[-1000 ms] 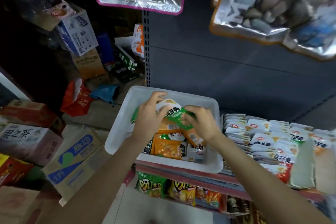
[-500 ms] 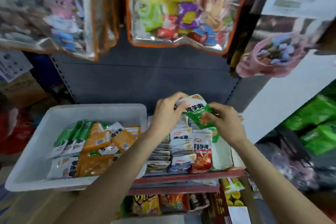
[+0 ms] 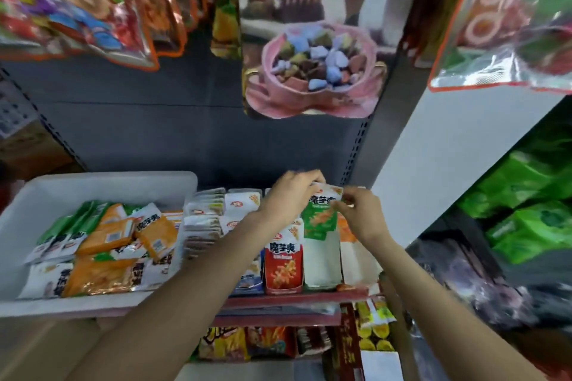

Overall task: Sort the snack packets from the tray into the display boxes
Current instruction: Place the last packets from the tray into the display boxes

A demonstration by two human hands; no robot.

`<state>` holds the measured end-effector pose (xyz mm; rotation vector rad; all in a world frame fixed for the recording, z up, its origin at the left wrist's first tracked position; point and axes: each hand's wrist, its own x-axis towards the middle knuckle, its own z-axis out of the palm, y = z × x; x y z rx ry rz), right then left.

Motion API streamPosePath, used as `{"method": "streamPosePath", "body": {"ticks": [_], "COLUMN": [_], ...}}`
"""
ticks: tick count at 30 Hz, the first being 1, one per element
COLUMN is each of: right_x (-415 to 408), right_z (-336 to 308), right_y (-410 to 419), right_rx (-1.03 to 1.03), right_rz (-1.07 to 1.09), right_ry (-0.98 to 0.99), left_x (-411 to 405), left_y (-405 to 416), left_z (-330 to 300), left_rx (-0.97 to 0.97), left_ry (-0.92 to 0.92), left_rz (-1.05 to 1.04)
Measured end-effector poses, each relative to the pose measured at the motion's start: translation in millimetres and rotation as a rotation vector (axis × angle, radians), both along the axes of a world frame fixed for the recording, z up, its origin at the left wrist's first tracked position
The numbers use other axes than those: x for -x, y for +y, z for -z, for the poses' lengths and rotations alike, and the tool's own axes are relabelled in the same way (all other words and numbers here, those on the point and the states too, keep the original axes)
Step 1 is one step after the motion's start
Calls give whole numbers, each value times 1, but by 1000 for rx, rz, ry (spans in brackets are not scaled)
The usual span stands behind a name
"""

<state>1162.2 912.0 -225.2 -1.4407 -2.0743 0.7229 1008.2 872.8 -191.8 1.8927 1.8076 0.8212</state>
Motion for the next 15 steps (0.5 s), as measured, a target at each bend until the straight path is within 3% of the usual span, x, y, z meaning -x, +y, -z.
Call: {"method": "streamPosePath", "body": {"ticks": [4, 10, 15], "right_x": [-1, 7, 10], "right_z": [8, 14, 16], "right_y": [6, 18, 18], "right_rx": [22, -11, -40], "right_rz": [-16, -45, -36], "right_ry": [25, -216, -256], "left_x": [-9, -15, -14], "left_y": [6, 17, 17], "left_z": [12, 32, 40], "left_rx": [64, 86, 68], "left_ry": [225, 433, 444], "left_rz": [-29, -123, -154]}}
